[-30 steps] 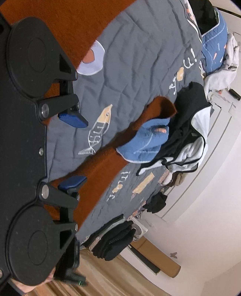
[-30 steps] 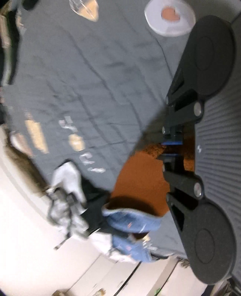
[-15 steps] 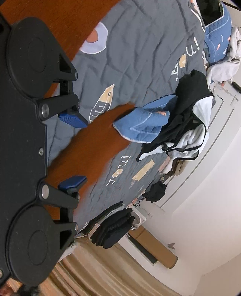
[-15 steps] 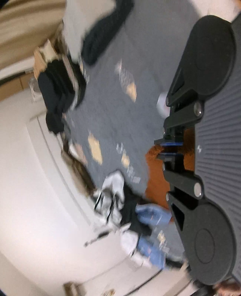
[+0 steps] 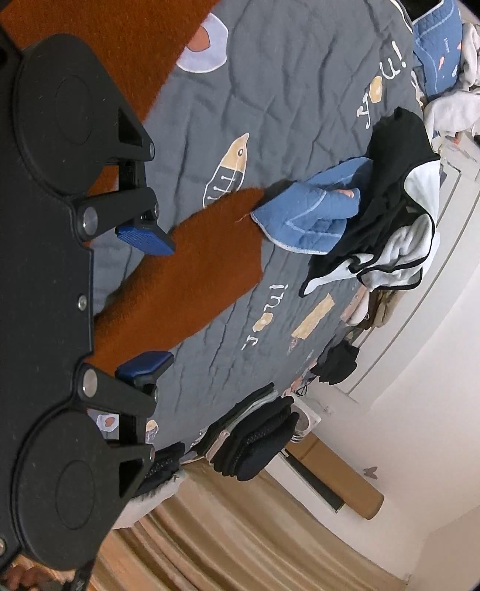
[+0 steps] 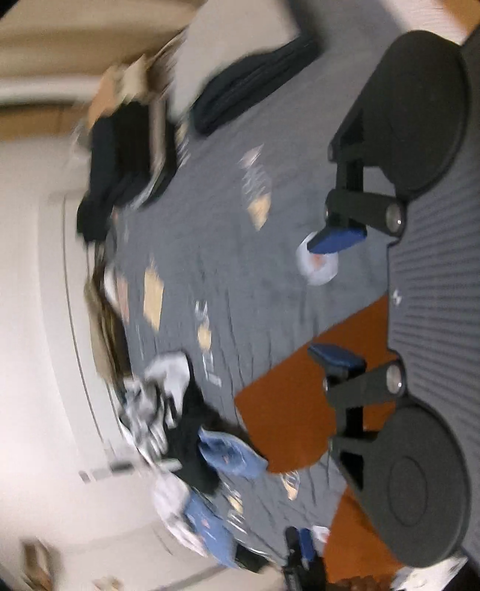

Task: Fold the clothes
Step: 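Grasp the garment with the right gripper and lift it high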

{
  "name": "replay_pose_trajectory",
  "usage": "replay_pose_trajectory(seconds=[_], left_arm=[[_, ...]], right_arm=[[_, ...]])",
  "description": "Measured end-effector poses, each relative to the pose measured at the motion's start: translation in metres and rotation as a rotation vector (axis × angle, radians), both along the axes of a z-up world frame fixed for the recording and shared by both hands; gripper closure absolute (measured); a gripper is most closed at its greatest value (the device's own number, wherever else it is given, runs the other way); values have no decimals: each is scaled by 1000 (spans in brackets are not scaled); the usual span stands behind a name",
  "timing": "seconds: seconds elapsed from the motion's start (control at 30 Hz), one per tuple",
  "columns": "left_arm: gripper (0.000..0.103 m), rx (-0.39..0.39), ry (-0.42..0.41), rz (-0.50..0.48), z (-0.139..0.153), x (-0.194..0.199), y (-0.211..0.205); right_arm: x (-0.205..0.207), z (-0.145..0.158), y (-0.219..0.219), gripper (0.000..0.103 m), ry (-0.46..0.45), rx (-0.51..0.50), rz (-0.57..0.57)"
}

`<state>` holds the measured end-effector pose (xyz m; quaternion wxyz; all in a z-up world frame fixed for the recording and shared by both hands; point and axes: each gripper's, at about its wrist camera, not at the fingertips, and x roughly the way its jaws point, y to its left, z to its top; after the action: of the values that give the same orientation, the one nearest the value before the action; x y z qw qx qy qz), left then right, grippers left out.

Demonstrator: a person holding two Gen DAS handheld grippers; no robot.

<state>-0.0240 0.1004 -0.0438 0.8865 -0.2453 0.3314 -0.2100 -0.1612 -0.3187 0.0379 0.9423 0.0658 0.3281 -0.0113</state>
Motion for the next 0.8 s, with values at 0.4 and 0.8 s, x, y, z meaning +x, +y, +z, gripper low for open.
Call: replay_pose_trajectory(seconds=[0.4, 0.8], left_arm=[[43, 47, -13, -74, 1, 5, -12], [43, 57, -63, -121, 3, 8, -13]], right_arm=[[183, -71, 90, 43, 157, 23, 267], [272, -113, 113, 43, 186, -29, 333]])
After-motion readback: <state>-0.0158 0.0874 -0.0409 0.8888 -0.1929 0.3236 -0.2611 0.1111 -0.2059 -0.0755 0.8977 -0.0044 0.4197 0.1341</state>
